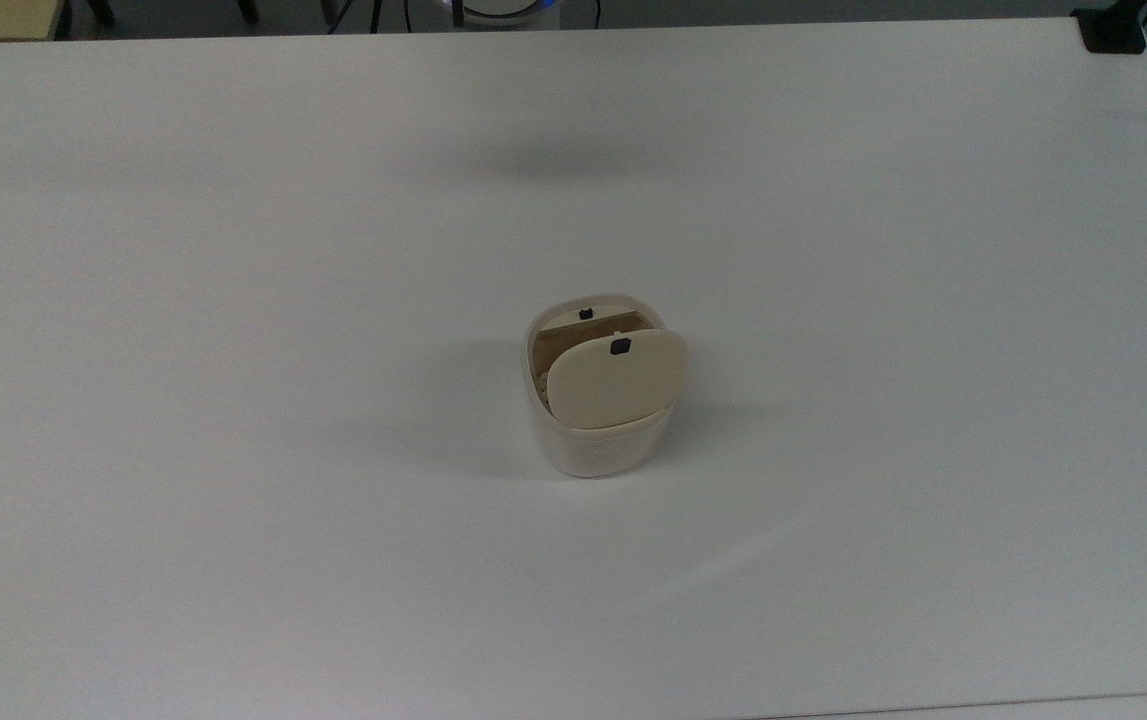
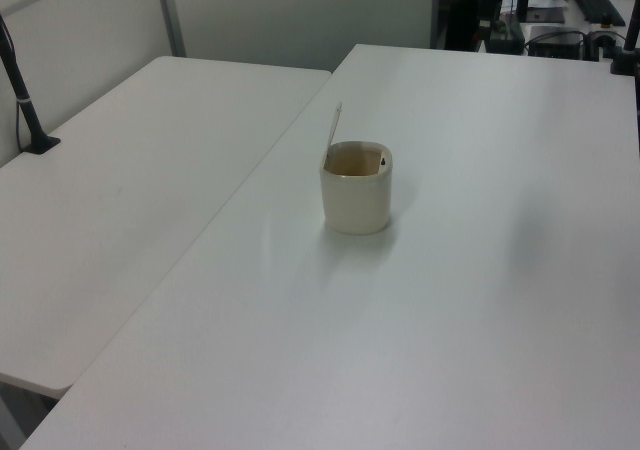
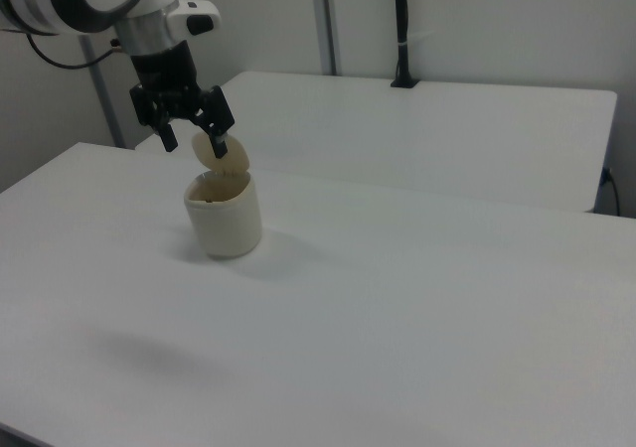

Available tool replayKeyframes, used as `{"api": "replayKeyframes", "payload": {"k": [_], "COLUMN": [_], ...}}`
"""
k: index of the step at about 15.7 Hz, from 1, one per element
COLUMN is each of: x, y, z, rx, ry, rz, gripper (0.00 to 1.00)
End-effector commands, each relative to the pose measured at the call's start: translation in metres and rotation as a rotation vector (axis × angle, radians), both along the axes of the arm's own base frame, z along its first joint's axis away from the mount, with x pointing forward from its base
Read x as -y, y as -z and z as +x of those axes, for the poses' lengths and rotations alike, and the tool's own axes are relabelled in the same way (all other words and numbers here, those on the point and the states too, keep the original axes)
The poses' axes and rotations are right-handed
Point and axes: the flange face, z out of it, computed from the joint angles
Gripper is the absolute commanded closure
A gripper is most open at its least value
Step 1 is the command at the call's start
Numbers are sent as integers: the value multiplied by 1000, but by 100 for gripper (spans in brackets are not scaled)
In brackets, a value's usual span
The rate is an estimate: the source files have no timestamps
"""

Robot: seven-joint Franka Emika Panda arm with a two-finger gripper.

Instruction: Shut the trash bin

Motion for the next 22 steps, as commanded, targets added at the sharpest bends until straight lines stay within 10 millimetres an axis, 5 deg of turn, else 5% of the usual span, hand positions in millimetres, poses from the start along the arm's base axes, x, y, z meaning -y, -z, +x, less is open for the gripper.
{"api": "replayKeyframes", "payload": {"k": [1,10,13,15,17,19,22], "x": [-6,-8,-29,-36,-42,-50,-75], "y": [0,3,15,16,24,19,18], "z": [1,2,13,18,32,40,68], "rx": [-11,-13,-19,12,54,132,278], "ry": [-26,-40,-69,-65,14,138,432], "rz": [9,11,4,15,33,61,167], "gripper": [0,0,0,19,50,94,100]}}
